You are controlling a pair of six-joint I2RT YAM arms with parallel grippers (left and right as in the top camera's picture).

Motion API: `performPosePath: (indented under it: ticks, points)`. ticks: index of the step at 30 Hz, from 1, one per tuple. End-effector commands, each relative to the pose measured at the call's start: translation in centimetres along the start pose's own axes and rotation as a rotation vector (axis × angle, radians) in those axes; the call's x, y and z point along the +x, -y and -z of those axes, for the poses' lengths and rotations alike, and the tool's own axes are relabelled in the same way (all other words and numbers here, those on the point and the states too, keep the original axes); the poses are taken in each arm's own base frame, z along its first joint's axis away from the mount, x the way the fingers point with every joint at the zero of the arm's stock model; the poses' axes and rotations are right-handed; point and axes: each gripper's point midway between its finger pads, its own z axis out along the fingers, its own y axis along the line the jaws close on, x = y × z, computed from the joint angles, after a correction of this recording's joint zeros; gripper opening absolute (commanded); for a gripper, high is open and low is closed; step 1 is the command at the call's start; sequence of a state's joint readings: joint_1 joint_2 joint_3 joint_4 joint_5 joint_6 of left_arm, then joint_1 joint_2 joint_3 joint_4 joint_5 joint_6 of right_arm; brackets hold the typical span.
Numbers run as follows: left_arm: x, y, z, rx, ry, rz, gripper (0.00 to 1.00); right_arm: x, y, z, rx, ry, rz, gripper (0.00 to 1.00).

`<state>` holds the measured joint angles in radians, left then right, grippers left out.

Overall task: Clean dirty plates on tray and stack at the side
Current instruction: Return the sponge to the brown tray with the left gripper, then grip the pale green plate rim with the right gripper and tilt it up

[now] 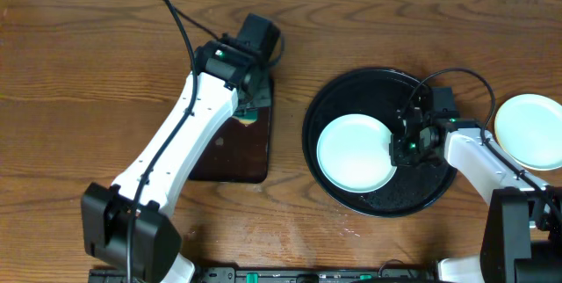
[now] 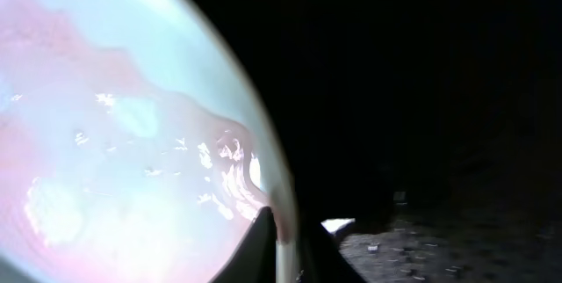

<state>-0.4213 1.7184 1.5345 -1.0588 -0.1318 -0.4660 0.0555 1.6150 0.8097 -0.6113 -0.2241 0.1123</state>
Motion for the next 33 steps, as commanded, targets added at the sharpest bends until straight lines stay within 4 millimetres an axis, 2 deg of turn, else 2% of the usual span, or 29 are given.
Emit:
performPosePath:
  ticks: [1,4,5,7,8,9,10,12,15,16,18,21,28,31,33]
  points:
    - [2.2,-1.8,-4.2,-0.042,-0.093,0.009,0.07,0.7,-1.2,-0.4,-0.071,-0.031,0.011,0.10]
    - [3.1,-1.9,-6.0,-0.002,-0.123,0.035,0.08,0.6,-1.2,-0.4,-0.071,-0.025,0.012,0.11]
    - [3.1,-1.9,-6.0,-0.003,-0.123,0.036,0.08,0.5,-1.2,-0.4,-0.071,-0.022,0.013,0.15]
    - [3.0,-2.0,-5.9,-0.001,-0.117,0.038,0.08,0.2,-1.2,-0.4,-0.073,-0.012,0.016,0.31]
    - [2.9,-1.9,-5.8,0.001,-0.114,0.038,0.11,0.2,-1.3,-0.4,-0.073,-0.010,0.017,0.33]
    - [2.7,-1.9,-5.5,0.005,-0.106,0.039,0.14,0.2,-1.2,-0.4,-0.072,-0.008,0.018,0.28]
    - [2.5,-1.8,-5.3,0.009,-0.100,0.038,0.15,0.1,-1.2,-0.4,-0.072,-0.007,0.018,0.16]
    - [2.3,-1.8,-4.4,0.015,-0.095,0.039,0.16,0.1,-1.3,-0.4,-0.073,-0.005,0.018,0.01]
    - [1.9,-1.6,-2.6,0.048,-0.077,0.042,0.17,0.0,-1.3,-0.2,-0.074,0.000,0.019,0.01]
    - [1.6,-1.6,-1.4,0.066,-0.048,0.044,0.22,-0.4,-1.5,0.2,-0.076,0.023,0.025,0.01]
    - [1.3,-1.7,0.0,0.085,-0.012,0.050,0.25,-1.2,-1.8,1.4,-0.080,0.069,0.037,0.01]
    - [1.0,-2.0,2.3,0.116,0.047,0.058,0.32,-2.2,-1.9,3.9,-0.054,0.163,0.057,0.01]
    - [0.6,-2.6,6.4,0.174,0.157,0.074,0.52,-3.7,1.8,10.6,0.216,0.402,-0.013,0.01]
    - [0.6,-2.8,7.3,0.186,0.181,0.078,0.59,-3.8,3.4,13.0,0.325,0.479,-0.034,0.01]
    - [0.6,-2.8,7.6,0.190,0.189,0.079,0.61,-3.9,3.8,14.4,0.358,0.526,-0.041,0.01]
